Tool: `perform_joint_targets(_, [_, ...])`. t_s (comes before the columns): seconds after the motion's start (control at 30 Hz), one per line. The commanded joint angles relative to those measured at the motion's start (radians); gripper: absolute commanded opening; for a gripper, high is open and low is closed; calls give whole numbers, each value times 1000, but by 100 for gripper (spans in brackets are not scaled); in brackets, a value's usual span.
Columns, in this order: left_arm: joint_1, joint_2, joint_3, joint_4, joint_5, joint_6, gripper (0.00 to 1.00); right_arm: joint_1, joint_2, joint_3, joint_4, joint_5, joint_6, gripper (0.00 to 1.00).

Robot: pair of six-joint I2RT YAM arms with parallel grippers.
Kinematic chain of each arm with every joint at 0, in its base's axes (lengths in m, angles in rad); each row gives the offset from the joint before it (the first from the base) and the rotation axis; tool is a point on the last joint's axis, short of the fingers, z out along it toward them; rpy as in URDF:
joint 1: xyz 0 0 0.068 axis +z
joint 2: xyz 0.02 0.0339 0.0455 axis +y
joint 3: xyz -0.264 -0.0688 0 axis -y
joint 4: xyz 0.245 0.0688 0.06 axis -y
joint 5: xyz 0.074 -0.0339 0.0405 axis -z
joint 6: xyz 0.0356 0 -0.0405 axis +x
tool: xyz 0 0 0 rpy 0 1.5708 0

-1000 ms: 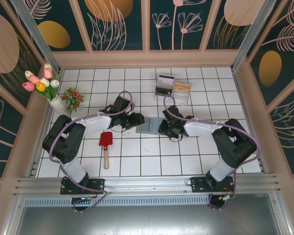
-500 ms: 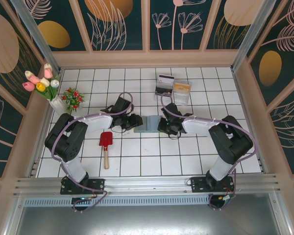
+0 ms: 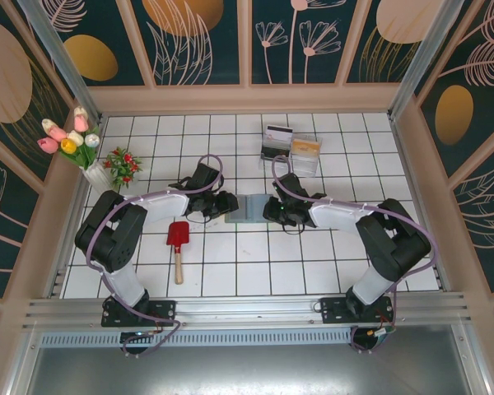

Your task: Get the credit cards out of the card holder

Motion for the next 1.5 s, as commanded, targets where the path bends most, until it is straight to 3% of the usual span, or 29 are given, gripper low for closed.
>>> perform_joint_targets(0.0, [-5,1,23,-29,3,11,38,7,18,13,11,9,3,22])
perform_joint_targets(0.77, [-5,35,30,-29,16,24,41,7,88,24,-13,8,5,22])
perform_joint_targets(1.13, [-5,19,24,26,104,18,36,8,89,22,-10,3,3,22])
perform_joint_targets(1.47, [-5,31,13,73,155,1,39,8,92,19,-4,-6,8,22])
